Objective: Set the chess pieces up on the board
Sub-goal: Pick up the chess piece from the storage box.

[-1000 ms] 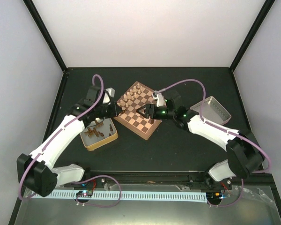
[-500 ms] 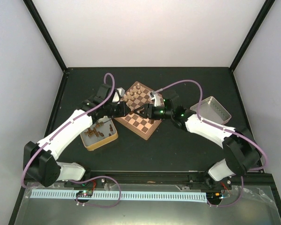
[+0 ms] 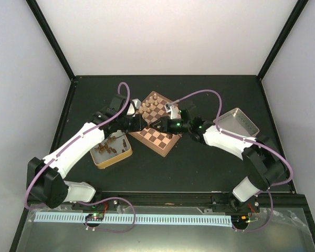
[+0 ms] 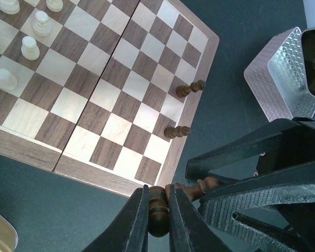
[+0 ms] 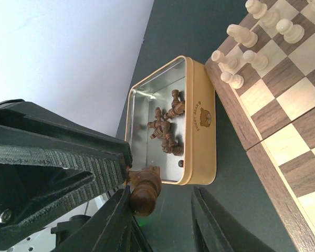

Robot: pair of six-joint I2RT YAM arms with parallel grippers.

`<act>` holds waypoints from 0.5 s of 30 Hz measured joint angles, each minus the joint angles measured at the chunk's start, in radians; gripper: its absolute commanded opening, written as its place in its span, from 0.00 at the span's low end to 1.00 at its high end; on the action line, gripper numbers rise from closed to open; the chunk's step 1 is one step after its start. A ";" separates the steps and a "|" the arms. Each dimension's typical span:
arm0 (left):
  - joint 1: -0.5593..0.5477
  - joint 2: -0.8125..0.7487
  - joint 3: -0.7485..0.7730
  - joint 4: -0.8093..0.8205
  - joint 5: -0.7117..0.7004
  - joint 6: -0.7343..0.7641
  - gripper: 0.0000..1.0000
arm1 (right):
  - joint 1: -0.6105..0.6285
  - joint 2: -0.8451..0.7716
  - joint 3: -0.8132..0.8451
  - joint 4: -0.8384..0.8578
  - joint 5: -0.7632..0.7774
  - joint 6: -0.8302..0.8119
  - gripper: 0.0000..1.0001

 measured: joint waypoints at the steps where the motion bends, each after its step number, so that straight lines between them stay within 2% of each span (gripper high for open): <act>1: 0.000 0.000 0.000 0.000 0.000 0.000 0.11 | 0.000 0.002 0.000 0.002 -0.002 0.002 0.30; 15: 0.000 0.013 0.006 0.000 0.000 0.001 0.11 | 0.000 0.030 0.017 0.030 -0.023 0.012 0.14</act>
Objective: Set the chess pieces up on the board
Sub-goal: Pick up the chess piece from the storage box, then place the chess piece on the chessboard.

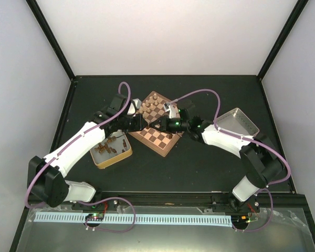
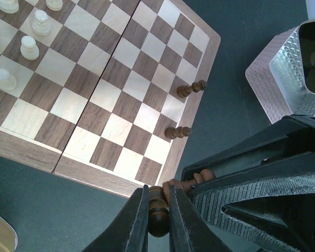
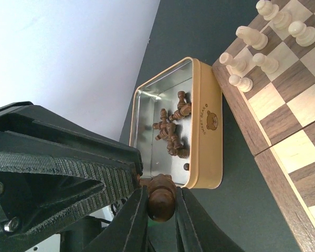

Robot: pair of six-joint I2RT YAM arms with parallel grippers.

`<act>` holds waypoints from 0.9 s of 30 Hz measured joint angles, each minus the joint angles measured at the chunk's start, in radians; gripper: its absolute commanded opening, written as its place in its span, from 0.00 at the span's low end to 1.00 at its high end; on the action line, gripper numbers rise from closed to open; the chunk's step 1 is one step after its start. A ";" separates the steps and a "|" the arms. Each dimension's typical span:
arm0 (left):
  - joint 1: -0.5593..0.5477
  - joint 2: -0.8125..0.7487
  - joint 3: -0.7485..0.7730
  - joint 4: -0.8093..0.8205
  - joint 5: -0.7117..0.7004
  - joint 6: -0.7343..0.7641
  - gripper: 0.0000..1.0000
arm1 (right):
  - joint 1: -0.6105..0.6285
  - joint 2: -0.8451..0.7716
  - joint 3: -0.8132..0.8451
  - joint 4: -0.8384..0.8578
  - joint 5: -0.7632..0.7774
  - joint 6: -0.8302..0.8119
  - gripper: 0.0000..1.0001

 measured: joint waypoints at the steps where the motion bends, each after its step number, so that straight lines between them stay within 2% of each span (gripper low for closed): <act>1: 0.000 0.000 0.000 0.000 0.000 0.000 0.11 | 0.000 0.000 0.000 0.000 0.000 0.000 0.12; 7: 0.000 0.000 0.000 0.000 0.000 0.001 0.11 | 0.000 0.000 0.000 0.002 0.002 -0.009 0.03; 14: 0.000 0.000 0.000 -0.010 -0.044 0.015 0.11 | 0.000 -0.001 0.000 -0.042 0.060 -0.066 0.01; 22: 0.007 0.001 0.034 -0.092 -0.231 0.079 0.11 | 0.023 -0.055 0.000 -0.260 0.314 -0.240 0.01; 27: 0.039 -0.023 0.034 -0.119 -0.277 0.103 0.11 | 0.092 -0.072 0.001 -0.366 0.472 -0.332 0.01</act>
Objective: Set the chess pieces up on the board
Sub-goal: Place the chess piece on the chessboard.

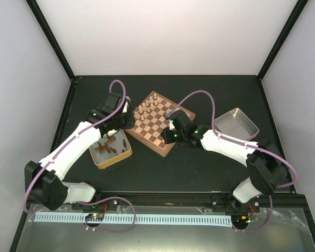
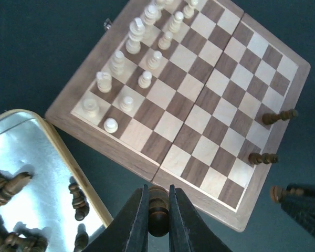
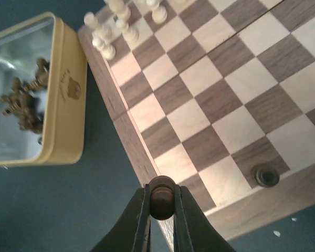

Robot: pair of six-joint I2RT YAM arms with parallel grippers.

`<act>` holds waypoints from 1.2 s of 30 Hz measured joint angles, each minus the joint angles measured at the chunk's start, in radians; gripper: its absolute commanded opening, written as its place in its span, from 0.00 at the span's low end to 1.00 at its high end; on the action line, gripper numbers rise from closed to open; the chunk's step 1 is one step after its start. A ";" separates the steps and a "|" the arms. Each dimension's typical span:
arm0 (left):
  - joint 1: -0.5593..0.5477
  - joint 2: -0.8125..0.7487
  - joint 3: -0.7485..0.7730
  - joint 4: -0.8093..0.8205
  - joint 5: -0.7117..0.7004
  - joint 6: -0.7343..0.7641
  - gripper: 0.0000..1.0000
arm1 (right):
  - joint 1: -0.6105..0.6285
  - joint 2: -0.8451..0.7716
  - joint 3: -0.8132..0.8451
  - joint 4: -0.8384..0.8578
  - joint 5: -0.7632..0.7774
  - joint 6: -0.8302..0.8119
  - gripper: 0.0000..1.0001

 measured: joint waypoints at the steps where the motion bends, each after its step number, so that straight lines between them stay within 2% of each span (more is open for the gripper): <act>1: 0.007 -0.007 0.000 -0.003 -0.002 0.003 0.11 | 0.019 0.000 0.000 -0.020 0.030 -0.015 0.01; 8: 0.054 -0.064 0.000 -0.008 0.007 0.014 0.11 | 0.122 0.024 0.014 -0.109 0.186 -0.077 0.01; 13: 0.073 -0.066 -0.001 -0.007 0.045 0.017 0.11 | 0.148 0.057 0.015 -0.149 0.235 -0.085 0.01; 28: 0.082 -0.065 -0.003 0.005 0.103 0.017 0.11 | 0.153 0.113 0.017 -0.206 0.244 -0.088 0.02; 36: 0.082 -0.064 -0.003 0.007 0.114 0.017 0.11 | 0.154 0.192 0.094 -0.206 0.235 -0.089 0.03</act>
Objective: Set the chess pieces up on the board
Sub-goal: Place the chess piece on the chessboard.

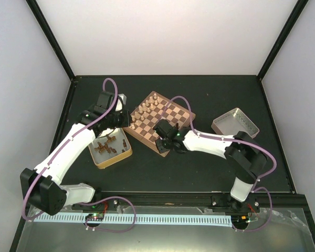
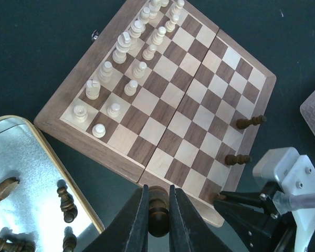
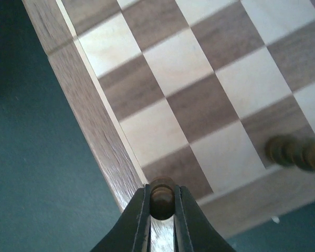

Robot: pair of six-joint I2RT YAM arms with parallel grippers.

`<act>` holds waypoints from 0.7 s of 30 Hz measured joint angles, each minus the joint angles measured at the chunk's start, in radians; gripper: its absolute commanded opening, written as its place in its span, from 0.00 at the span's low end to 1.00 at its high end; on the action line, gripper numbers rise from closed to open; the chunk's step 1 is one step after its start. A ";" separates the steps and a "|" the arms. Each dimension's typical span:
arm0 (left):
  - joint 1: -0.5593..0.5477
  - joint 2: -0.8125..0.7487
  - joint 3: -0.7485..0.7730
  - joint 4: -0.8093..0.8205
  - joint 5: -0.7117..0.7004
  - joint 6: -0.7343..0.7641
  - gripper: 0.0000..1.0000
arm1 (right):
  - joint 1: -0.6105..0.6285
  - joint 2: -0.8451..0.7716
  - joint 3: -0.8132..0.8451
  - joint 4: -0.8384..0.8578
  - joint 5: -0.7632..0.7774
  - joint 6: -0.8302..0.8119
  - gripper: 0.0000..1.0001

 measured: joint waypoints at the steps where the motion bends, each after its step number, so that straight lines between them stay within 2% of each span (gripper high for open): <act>1: 0.000 0.000 0.000 0.000 0.001 0.000 0.11 | 0.000 0.011 0.016 0.000 0.000 0.000 0.03; 8: 0.005 0.000 -0.006 0.000 0.004 0.000 0.11 | 0.000 0.087 0.103 0.002 0.003 -0.006 0.04; 14: 0.006 0.000 -0.007 0.000 0.006 0.000 0.11 | 0.000 0.117 0.115 -0.002 0.005 -0.007 0.09; 21: 0.006 0.000 -0.008 0.000 0.013 0.000 0.11 | 0.001 0.124 0.122 -0.005 0.013 -0.007 0.10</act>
